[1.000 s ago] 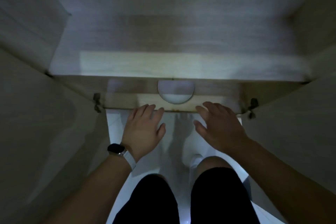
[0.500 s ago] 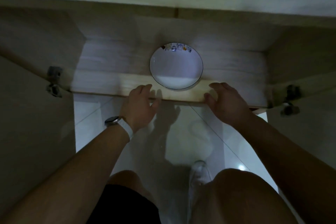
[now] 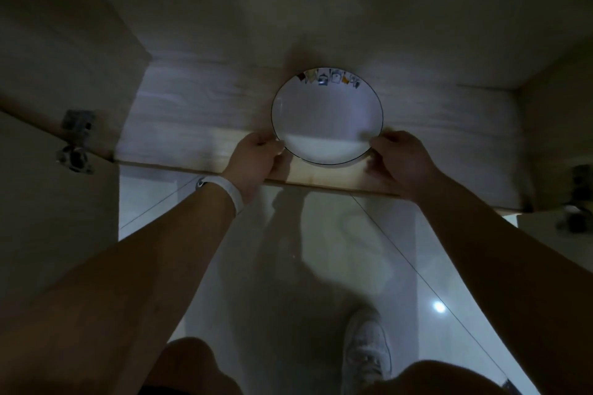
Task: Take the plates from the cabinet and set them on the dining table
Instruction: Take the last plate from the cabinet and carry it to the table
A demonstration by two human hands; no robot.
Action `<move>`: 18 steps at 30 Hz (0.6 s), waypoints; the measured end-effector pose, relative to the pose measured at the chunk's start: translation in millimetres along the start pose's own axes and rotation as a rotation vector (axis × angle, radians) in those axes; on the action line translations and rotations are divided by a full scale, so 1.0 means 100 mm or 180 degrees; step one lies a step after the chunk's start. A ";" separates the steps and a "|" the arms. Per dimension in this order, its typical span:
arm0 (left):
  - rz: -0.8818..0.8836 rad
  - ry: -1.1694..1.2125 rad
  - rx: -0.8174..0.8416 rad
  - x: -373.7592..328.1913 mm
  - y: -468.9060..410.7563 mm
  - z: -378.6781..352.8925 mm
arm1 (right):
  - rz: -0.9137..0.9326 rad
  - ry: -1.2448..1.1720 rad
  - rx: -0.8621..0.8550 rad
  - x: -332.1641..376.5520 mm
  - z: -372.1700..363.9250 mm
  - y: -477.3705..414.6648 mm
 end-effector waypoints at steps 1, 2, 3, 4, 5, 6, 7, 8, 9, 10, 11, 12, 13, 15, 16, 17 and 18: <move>-0.0015 -0.0010 0.0025 -0.03 -0.02 -0.03 | -0.0004 -0.0056 0.0024 0.01 -0.02 -0.04; -0.0050 -0.0054 0.0014 -0.05 -0.05 -0.05 | -0.0021 -0.0101 0.0049 0.00 -0.05 -0.08; -0.0109 -0.0182 -0.0020 -0.09 -0.05 -0.08 | -0.0033 -0.0139 0.0099 0.00 -0.08 -0.11; -0.0157 -0.0288 -0.0048 -0.11 -0.08 -0.11 | -0.0029 -0.0228 0.0139 -0.01 -0.12 -0.15; -0.0165 -0.0366 -0.0078 -0.13 -0.11 -0.13 | -0.0019 -0.0295 0.0146 0.00 -0.14 -0.17; -0.0141 -0.0380 -0.0099 -0.13 -0.14 -0.15 | -0.0013 -0.0338 0.0135 0.00 -0.16 -0.19; -0.0115 -0.0395 -0.0137 -0.13 -0.17 -0.16 | -0.0015 -0.0359 0.0100 -0.01 -0.17 -0.21; -0.0118 -0.0405 -0.0194 -0.12 -0.20 -0.17 | -0.0020 -0.0379 0.0050 -0.03 -0.17 -0.23; -0.0120 -0.0445 -0.0260 -0.12 -0.21 -0.18 | -0.0004 -0.0377 0.0018 -0.03 -0.18 -0.23; -0.0130 -0.0467 -0.0309 -0.10 -0.22 -0.18 | 0.0020 -0.0382 0.0004 -0.03 -0.18 -0.23; -0.0127 -0.0462 -0.0345 -0.09 -0.22 -0.18 | 0.0047 -0.0377 -0.0004 -0.02 -0.19 -0.23; -0.0124 -0.0438 -0.0372 -0.07 -0.21 -0.18 | 0.0069 -0.0374 0.0003 -0.02 -0.19 -0.23; -0.0114 -0.0411 -0.0376 -0.06 -0.19 -0.18 | 0.0087 -0.0373 0.0019 -0.01 -0.20 -0.21; -0.0087 -0.0267 -0.0268 -0.02 -0.18 -0.18 | 0.0085 -0.0425 0.0020 0.00 -0.20 -0.16; -0.0066 -0.0152 -0.0179 0.01 -0.16 -0.17 | 0.0079 -0.0480 -0.0002 0.00 -0.19 -0.13; -0.0034 -0.0053 -0.0093 0.04 -0.15 -0.17 | 0.0090 -0.0538 -0.0013 0.01 -0.19 -0.09; -0.0018 0.0032 -0.0013 0.08 -0.13 -0.16 | 0.0105 -0.0593 -0.0005 0.01 -0.19 -0.03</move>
Point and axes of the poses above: each hand's wrist, its own y-axis away from the middle knuckle, its own z-axis out of the back of the hand, x = y × z, the point moved 5 cm from there along -y, towards the middle knuckle, and after that the axes turned 15 degrees about z, right-handed, at the moved point
